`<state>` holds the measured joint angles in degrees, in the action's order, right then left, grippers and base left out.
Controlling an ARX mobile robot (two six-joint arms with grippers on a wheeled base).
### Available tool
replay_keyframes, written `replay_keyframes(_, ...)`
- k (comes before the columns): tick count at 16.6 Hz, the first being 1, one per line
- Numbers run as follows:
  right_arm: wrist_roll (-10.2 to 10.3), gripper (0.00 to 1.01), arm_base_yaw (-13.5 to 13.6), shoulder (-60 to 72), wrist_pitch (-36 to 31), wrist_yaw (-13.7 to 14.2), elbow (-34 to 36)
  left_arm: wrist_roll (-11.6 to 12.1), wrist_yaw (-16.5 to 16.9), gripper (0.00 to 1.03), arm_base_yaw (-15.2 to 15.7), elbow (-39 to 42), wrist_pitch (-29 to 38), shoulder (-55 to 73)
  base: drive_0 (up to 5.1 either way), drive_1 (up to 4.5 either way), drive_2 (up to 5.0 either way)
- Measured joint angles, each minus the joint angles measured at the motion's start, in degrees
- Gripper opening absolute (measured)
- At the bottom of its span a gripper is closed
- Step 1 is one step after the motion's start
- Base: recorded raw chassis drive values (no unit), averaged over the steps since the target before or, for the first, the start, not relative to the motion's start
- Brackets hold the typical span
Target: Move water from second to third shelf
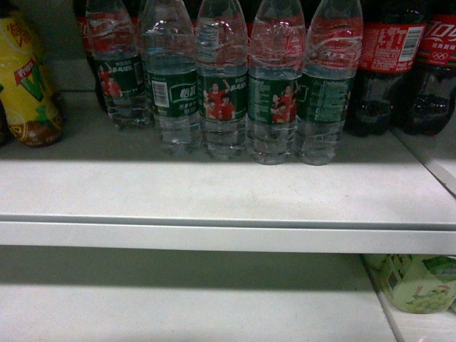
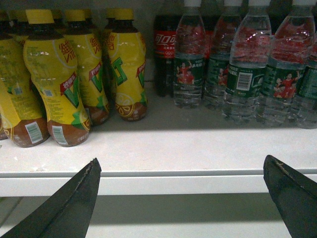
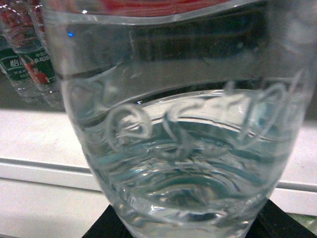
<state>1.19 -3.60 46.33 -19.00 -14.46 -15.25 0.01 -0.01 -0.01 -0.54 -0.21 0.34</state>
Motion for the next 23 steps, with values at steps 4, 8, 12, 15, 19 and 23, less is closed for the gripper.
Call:
replay_keyframes(4,-1.7,0.40,-5.9,-4.9,5.6,-4.8,-0.2,0.0,0.0,0.98,0.0,0.0,0.0,0.0,0.0,0.00,0.0)
replay_keyframes(8,-2.1,0.40,-5.8,-6.1,6.8,-5.4,-1.9,0.0,0.0,0.98,0.0,0.0,0.0,0.0,0.0,0.00,0.0)
replay_keyframes(12,-2.1,0.40,-5.7,-7.0,7.3,-5.3,-2.6,0.0,0.0,0.98,0.0,0.0,0.0,0.0,0.0,0.00,0.0)
replay_keyframes(15,-2.0,0.40,-5.8,-7.2,7.5,-5.4,-2.6,0.0,0.0,0.98,0.0,0.0,0.0,0.0,0.0,0.00,0.0)
replay_keyframes(19,-2.0,0.40,-5.8,-7.2,7.5,-5.4,-2.6,0.0,0.0,0.98,0.0,0.0,0.0,0.0,0.0,0.00,0.0)
replay_keyframes(23,-1.8,0.40,-5.8,-7.2,7.5,-5.4,-2.6,0.0,0.0,0.98,0.0,0.0,0.0,0.0,0.0,0.00,0.0)
